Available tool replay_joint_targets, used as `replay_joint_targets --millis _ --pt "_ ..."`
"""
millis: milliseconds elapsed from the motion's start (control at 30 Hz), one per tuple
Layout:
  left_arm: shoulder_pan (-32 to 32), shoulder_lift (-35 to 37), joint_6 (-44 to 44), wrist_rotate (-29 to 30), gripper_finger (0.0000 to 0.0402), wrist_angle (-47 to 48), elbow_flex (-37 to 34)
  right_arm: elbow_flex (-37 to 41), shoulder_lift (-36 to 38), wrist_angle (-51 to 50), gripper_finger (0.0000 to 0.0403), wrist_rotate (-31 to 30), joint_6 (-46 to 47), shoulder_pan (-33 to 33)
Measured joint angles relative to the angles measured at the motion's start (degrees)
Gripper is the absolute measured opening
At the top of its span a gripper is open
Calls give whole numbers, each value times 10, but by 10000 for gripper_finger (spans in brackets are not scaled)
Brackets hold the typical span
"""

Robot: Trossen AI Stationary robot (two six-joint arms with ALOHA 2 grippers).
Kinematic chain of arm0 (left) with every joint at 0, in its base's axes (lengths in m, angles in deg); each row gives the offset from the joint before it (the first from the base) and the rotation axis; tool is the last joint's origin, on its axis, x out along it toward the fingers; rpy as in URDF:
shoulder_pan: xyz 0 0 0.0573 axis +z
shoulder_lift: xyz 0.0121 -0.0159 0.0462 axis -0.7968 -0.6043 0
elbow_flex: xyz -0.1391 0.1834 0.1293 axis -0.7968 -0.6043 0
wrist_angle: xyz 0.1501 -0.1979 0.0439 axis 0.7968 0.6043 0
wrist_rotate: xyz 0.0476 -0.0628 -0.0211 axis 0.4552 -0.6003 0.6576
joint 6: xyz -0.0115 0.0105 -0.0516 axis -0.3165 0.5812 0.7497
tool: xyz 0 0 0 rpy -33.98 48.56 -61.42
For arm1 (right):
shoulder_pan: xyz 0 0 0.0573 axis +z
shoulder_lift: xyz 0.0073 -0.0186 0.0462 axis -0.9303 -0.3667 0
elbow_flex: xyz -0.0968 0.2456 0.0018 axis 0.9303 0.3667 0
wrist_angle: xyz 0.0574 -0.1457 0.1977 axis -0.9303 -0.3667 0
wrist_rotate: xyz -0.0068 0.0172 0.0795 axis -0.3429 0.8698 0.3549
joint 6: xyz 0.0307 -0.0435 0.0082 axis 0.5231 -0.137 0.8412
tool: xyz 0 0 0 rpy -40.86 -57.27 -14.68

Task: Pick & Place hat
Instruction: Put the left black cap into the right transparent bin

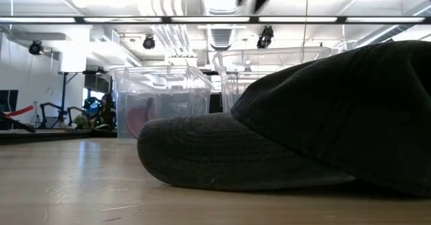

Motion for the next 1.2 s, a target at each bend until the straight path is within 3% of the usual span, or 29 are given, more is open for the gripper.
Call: replay_joint_targets --millis 67,167,300,367,467,633,700,867,1067,1200 --pt "21 0 25 -33 158 -17 -16 28 12 -35 185 11 56 42" --pt "59 -1 18 -135 158 -108 -62 90 42 -13 181 50 146 97" --pt "99 -17 -72 -256 158 -359 -148 171 58 47 180 57 285 163" --pt "107 -32 -99 -284 158 -490 -188 207 61 83 180 61 351 194" --pt "118 -60 -44 -288 158 -597 -230 259 60 136 180 64 429 232" --pt "133 -122 80 -304 158 -614 -252 358 57 252 179 52 539 269" --pt "144 -151 101 -313 158 -636 -248 385 57 255 178 45 580 280" --pt "177 -226 97 -327 159 -668 -199 428 57 262 178 44 599 293" --pt "219 -305 46 -409 159 -667 -124 462 57 303 178 75 557 292" --pt "236 -334 28 -411 159 -668 -91 488 58 366 178 79 540 292"
